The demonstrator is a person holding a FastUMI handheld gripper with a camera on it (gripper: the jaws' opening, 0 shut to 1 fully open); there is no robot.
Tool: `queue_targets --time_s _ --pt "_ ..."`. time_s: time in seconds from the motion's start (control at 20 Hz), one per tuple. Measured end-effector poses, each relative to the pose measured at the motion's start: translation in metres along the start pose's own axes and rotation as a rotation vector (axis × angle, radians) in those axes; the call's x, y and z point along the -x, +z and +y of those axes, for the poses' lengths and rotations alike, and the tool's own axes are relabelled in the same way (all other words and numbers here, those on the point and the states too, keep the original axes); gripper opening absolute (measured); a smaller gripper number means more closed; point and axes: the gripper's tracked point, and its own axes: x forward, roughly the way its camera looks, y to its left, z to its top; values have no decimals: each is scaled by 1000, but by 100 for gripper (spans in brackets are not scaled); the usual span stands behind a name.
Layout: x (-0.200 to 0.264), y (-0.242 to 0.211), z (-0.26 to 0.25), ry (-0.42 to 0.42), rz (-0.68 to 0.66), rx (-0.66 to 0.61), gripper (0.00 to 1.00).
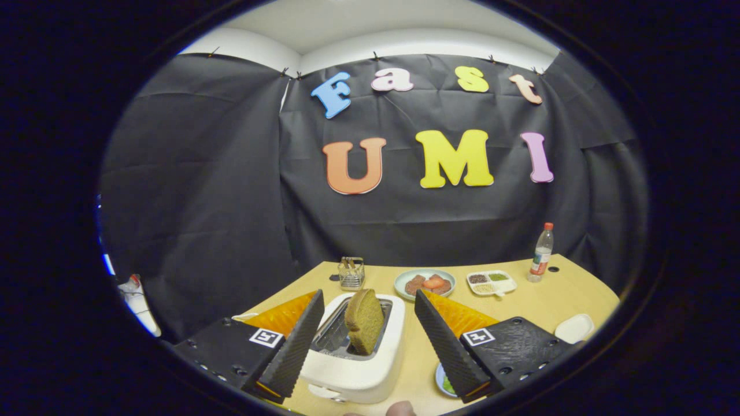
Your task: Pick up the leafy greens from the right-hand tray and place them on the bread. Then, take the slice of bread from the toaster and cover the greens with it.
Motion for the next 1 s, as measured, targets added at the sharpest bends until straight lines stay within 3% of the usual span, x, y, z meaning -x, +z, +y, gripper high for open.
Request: queue_targets --time_s 0.35,0.65,0.8,0.95,1.0 --pt "-43 -31 6 -66 109 13 94" --pt "-60 -40 10 -74 157 37 62" --pt "-62 -44 5 -87 171 44 43" --pt "-65 -43 -1 -94 180 28 15" --pt "-64 -42 -3 -88 180 24 12"
